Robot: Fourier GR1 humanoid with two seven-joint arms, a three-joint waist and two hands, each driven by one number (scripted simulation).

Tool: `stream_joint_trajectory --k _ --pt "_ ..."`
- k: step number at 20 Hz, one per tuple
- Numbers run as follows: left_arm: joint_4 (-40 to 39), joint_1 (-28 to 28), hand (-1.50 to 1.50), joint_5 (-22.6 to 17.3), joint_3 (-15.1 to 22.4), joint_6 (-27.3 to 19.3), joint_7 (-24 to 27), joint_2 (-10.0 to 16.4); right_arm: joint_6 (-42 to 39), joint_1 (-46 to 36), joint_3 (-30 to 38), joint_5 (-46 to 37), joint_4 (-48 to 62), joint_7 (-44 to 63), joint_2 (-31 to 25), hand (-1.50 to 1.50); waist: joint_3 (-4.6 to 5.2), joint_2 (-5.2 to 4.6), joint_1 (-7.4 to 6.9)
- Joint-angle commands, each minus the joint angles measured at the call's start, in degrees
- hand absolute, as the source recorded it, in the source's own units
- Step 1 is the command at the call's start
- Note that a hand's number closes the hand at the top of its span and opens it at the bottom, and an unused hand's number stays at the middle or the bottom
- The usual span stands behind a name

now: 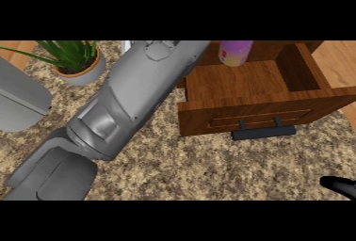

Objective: Pick up the can, place it into the drawer and close the drawer

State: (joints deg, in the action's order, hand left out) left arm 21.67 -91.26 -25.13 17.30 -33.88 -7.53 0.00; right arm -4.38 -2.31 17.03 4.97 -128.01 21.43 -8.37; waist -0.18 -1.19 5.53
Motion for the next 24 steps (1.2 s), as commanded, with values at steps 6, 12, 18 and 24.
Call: stream_joint_trajectory --k 6,12,18,24 --pt "-2.65 -1.74 -1.50 -3.87 2.23 -3.88 2.21 0.00 -1.68 -2.96 -1.57 -4.39 0.93 -0.68 -3.84 -1.50 -0.03 -0.56 0.90" --pt "-4.53 -2.09 -1.50 -5.91 -0.54 -2.32 5.69 0.00 -2.51 -4.82 -5.54 -13.09 0.86 -5.21 -6.11 -1.50 0.06 -0.66 -0.86" --pt "-3.30 -1.77 -1.50 -9.85 -1.49 -3.70 7.10 0.00 -3.71 -8.32 -8.74 -22.67 8.29 -10.44 -10.72 -1.50 0.00 -0.74 -0.90" --pt "-4.17 -3.17 -1.50 -9.91 0.22 -4.93 7.38 0.00 -0.25 -14.30 -17.77 -36.95 15.97 -11.44 -10.73 -1.50 0.06 -0.36 -2.48"
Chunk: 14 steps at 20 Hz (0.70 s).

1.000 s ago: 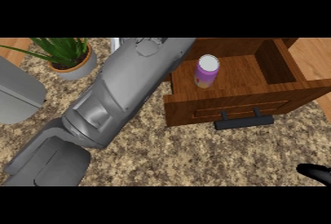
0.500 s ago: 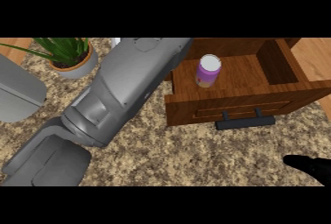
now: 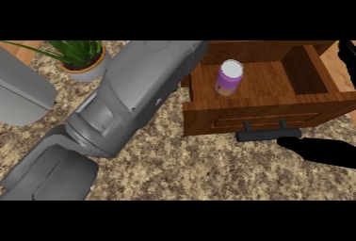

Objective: Pick up the can, place it into the drawer and close the drawer

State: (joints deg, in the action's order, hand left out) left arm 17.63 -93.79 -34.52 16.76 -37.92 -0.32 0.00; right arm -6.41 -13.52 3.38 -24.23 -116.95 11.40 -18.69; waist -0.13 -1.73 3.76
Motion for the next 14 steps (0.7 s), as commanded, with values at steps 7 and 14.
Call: stream_joint_trajectory --k 7,14 --pt "-1.79 -2.18 -1.50 0.83 -0.36 2.47 -0.07 0.75 7.05 -7.44 -8.58 -17.90 21.18 -7.65 0.21 -1.50 0.04 0.70 -3.12" --pt "-0.71 0.34 -1.50 1.26 -1.38 2.95 -0.28 0.80 15.91 -12.52 -12.74 -27.99 38.44 -12.04 3.72 -1.50 0.06 1.11 -4.39"
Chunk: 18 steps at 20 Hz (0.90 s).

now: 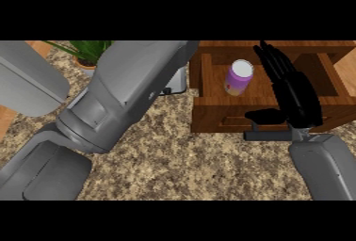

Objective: Pick up the can, place it into the drawer and close the drawer

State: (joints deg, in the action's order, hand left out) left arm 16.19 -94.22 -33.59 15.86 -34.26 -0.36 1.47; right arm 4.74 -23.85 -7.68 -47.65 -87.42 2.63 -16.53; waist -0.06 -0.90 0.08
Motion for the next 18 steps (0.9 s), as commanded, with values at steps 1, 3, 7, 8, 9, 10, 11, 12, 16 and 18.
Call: stream_joint_trajectory --k 1,3,7,8,9,10,11,12,16,18 --pt "1.39 2.96 -1.50 0.23 -0.93 1.66 1.76 0.75 5.41 -4.87 -0.46 -4.26 11.80 -3.98 1.68 -1.50 0.01 0.19 -0.84" --pt "0.07 0.35 -1.50 0.45 -1.72 -1.05 0.35 1.15 8.52 -7.38 -2.04 -7.05 16.37 -3.03 5.00 -1.50 -0.02 0.04 -0.54" --pt "3.36 1.68 -1.50 1.82 -0.42 0.43 -2.53 3.62 13.39 -13.32 1.89 -7.84 28.48 -5.67 4.99 -1.50 0.00 0.50 -2.37" --pt "2.46 3.71 -1.50 2.05 -0.81 0.99 -0.44 3.62 14.64 -15.28 1.72 -9.37 29.92 -4.15 6.16 -1.50 0.01 0.26 -1.55" --pt "4.10 4.38 -1.50 2.29 -0.18 1.59 -1.46 4.69 18.21 -15.25 1.17 -11.57 32.84 -3.50 7.69 -1.50 0.03 0.47 -2.93" --pt "3.69 3.25 -1.50 2.49 -0.41 -0.21 -1.40 3.34 20.16 -17.52 2.68 -11.51 36.49 -4.98 7.06 -1.50 -0.02 0.14 -2.54" --pt "5.80 3.97 -1.50 2.83 0.20 -0.41 -2.88 4.50 23.27 -15.90 3.49 -12.03 37.53 -5.33 6.72 -1.50 0.01 0.66 -3.34" --pt "5.45 4.27 -1.50 2.49 -0.36 1.95 -3.25 5.80 22.21 -21.11 4.22 -12.09 40.09 -4.03 7.36 -1.50 0.01 0.32 -3.09" --pt "9.39 8.91 -1.50 3.43 0.72 2.55 -4.29 6.84 26.47 -25.86 6.90 -12.64 46.56 -4.38 6.69 -1.50 0.04 0.64 -3.56" --pt "10.77 6.76 -1.50 2.93 -0.21 2.81 -6.91 8.77 29.09 -27.64 8.04 -12.73 51.68 -6.42 6.07 -1.50 0.00 0.33 -3.92"
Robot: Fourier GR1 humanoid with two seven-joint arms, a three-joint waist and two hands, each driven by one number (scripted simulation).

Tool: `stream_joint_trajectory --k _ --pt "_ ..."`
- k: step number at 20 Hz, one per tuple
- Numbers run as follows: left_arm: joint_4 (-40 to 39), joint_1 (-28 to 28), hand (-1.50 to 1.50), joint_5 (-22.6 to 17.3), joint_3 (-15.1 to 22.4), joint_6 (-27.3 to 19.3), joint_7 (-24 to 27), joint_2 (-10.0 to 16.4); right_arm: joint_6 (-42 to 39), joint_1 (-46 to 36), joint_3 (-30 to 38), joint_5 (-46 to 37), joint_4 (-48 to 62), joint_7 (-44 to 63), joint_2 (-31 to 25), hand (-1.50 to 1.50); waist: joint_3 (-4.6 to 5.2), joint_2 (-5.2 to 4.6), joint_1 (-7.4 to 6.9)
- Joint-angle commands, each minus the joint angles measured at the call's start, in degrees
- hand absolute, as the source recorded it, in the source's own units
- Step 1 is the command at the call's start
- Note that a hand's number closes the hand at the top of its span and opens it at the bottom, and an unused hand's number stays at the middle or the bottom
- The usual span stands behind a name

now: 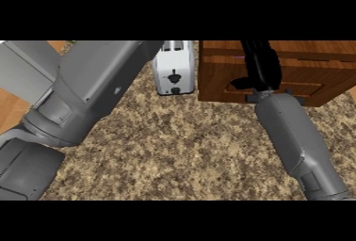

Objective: Pick up the can, place it into the drawer and close the drawer

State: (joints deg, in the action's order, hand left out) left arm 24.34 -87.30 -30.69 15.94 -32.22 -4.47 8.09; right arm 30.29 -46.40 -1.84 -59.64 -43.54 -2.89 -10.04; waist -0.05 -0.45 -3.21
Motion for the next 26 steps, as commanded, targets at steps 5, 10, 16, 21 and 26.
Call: stream_joint_trajectory --k 5,10,16,21,26 --pt "6.31 4.70 -1.50 1.53 1.18 0.65 -2.19 2.78 6.46 -12.39 4.35 -1.33 15.04 -1.80 -1.89 -1.50 -0.01 -0.39 -1.36" --pt "11.36 7.25 -1.50 1.49 1.82 1.41 -4.74 4.01 8.79 -16.43 6.28 -1.02 20.28 -2.39 -2.46 -1.50 -0.04 -0.63 -2.97" --pt "16.74 9.08 -1.50 1.86 2.46 1.33 -8.29 6.47 11.10 -18.90 7.18 -0.84 23.52 -2.97 -0.49 -1.50 -0.06 -0.51 -3.78" --pt "19.05 11.46 -1.50 1.76 2.32 3.22 -9.21 9.17 6.73 -23.24 12.10 5.71 22.03 -7.88 0.12 -1.50 -0.14 -0.73 -3.62" --pt "25.10 17.81 -1.50 1.31 2.27 3.96 -8.76 11.44 7.38 -23.45 13.32 6.18 23.46 -10.34 -0.33 -1.50 -0.01 -0.40 -4.32"
